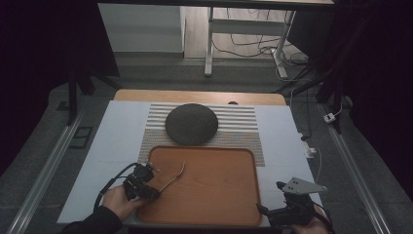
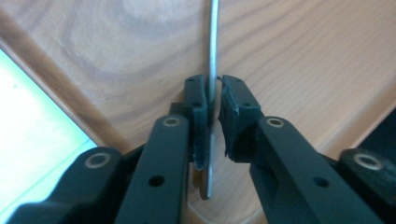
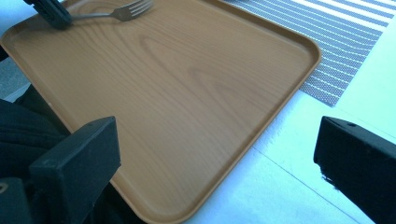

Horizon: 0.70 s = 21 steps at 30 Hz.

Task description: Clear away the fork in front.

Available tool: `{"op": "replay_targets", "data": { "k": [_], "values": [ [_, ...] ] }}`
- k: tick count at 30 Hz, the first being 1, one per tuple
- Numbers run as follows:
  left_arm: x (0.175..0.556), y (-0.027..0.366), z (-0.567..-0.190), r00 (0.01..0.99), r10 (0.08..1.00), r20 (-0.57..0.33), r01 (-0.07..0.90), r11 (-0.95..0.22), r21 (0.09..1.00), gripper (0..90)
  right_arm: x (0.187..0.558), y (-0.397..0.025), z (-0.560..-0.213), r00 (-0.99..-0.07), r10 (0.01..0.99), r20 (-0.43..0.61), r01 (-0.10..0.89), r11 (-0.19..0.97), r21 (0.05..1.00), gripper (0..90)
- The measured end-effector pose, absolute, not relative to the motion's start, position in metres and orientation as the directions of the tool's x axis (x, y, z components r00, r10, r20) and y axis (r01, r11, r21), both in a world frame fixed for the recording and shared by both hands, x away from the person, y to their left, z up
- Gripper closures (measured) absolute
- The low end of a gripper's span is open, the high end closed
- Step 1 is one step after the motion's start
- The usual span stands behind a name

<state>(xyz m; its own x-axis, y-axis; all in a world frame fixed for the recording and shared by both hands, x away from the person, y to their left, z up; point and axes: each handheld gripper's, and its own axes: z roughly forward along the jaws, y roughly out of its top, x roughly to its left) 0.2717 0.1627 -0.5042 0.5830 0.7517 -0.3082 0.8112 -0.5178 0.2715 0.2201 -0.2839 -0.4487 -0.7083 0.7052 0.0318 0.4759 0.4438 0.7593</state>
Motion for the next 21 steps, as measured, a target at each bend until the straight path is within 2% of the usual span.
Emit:
{"op": "replay_targets", "data": {
  "k": [4, 9, 12, 21],
  "values": [
    [0.272, 0.166, -0.494, 0.602, 0.737, -0.308, 0.793, -0.505, 0.342, 76.9, 0.219, -0.287, -0.448, -0.699, 0.714, 0.041, 0.483, 0.429, 0.763, 0.4],
    [0.279, 0.162, -0.486, 0.641, 0.714, -0.282, 0.754, -0.517, 0.405, 87.2, 0.219, -0.290, -0.448, -0.692, 0.720, 0.063, 0.499, 0.413, 0.762, 0.4],
    [0.289, 0.156, -0.483, 0.680, 0.681, -0.272, 0.715, -0.536, 0.449, 88.3, 0.219, -0.290, -0.448, -0.687, 0.724, 0.061, 0.503, 0.413, 0.759, 0.3],
    [0.311, 0.144, -0.491, 0.695, 0.679, -0.237, 0.692, -0.542, 0.477, 88.3, 0.220, -0.287, -0.450, -0.692, 0.720, 0.049, 0.508, 0.437, 0.743, 0.3]
  ]
}}
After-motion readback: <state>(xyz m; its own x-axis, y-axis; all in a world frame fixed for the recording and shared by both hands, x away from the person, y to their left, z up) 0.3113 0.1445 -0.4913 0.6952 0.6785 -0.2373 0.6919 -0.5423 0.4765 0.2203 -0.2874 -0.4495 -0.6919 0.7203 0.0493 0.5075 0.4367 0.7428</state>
